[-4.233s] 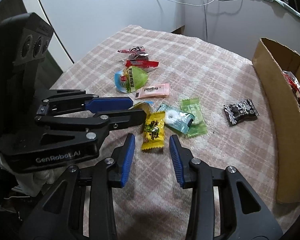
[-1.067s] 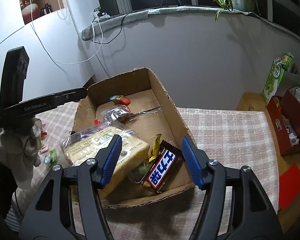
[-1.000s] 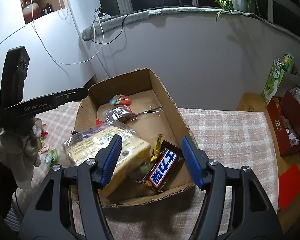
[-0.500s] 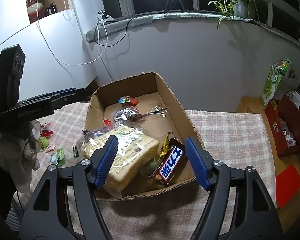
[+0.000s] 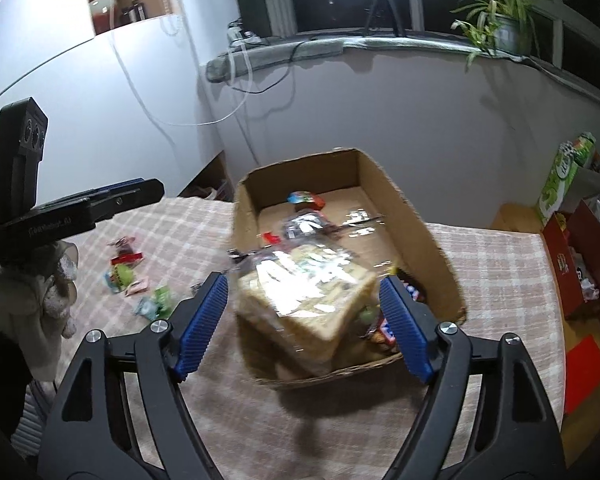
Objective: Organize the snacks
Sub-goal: 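Move both tools back from the box to the candy pile, then grasp a blue-green egg candy with the left tool while the right tool grasps a green candy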
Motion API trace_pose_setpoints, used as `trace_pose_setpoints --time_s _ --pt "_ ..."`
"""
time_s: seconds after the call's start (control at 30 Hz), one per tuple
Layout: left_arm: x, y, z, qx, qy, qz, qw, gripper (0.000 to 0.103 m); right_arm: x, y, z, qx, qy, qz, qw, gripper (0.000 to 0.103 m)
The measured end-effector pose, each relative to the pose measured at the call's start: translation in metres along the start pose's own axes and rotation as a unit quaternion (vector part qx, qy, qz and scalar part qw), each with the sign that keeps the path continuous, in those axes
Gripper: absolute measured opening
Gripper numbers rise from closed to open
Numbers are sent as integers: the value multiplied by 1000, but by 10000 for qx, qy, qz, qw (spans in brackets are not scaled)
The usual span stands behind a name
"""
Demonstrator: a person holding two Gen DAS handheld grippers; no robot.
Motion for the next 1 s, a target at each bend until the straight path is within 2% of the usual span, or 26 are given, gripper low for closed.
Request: trace_pose_setpoints --time_s 0.3,0.53,0.83,1.0 --pt "-18 42 59 246 -252 396 9986 60 -8 63 11 298 -111 649 9974 81" --pt "-43 76 98 482 -333 719 9957 60 -19 109 5 819 -147 788 9934 81" --pt "-80 110 120 692 -179 997 9924 60 -31 146 -29 754 231 1122 9906 81" --pt "-98 118 114 666 5 1034 9924 60 -29 155 -51 743 525 995 9909 80"
Point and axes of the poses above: each gripper's, at about its wrist camera, not at the fingertips, and z roughly against the way its jaws point, y to its left, x to its top, the point moved 2 cm from there along -z, roughly the way its jaws point, and after that the axes turned 12 degrees about -x, right-handed, at the moved point
